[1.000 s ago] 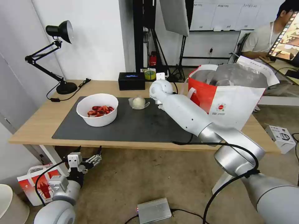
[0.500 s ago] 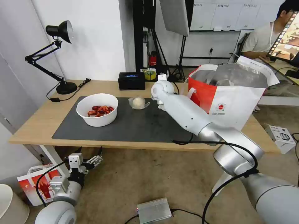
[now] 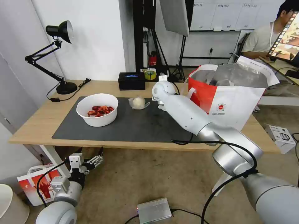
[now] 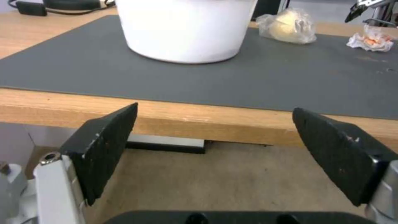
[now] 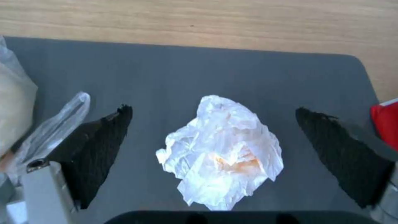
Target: Pick up the trash from the table and place it into the takeout bag.
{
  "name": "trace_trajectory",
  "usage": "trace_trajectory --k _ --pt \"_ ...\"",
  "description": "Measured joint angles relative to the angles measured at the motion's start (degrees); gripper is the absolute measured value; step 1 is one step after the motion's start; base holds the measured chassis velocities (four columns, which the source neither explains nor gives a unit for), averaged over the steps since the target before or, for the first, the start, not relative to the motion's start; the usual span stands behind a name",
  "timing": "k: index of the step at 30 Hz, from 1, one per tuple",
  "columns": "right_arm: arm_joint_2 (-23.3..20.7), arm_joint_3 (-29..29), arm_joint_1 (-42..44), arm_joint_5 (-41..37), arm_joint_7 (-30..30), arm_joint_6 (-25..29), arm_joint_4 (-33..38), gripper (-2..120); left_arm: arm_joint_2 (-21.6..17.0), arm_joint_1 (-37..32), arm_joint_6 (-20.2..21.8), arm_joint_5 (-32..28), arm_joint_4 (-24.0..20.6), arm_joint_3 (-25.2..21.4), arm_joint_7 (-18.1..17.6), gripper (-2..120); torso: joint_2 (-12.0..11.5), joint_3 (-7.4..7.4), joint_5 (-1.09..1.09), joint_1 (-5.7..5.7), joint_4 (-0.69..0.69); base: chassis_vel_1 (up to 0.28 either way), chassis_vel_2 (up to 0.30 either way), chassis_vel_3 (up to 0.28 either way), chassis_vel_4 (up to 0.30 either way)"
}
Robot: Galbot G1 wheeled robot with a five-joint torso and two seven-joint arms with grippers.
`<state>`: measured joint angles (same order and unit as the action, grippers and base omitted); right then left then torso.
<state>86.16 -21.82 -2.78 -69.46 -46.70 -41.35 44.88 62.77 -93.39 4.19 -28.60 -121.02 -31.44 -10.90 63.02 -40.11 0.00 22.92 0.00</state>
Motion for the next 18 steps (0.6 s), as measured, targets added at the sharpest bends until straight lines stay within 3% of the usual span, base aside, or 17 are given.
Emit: trace_trajectory --k 18 --pt "1.2 0.6 0.6 1.8 1.4 0.0 -2.0 100 0.1 0.4 -0.1 0.0 0.5 0.2 0.0 100 0.0 0.00 0.00 0.00 0.00 0.000 0.000 0.000 0.000"
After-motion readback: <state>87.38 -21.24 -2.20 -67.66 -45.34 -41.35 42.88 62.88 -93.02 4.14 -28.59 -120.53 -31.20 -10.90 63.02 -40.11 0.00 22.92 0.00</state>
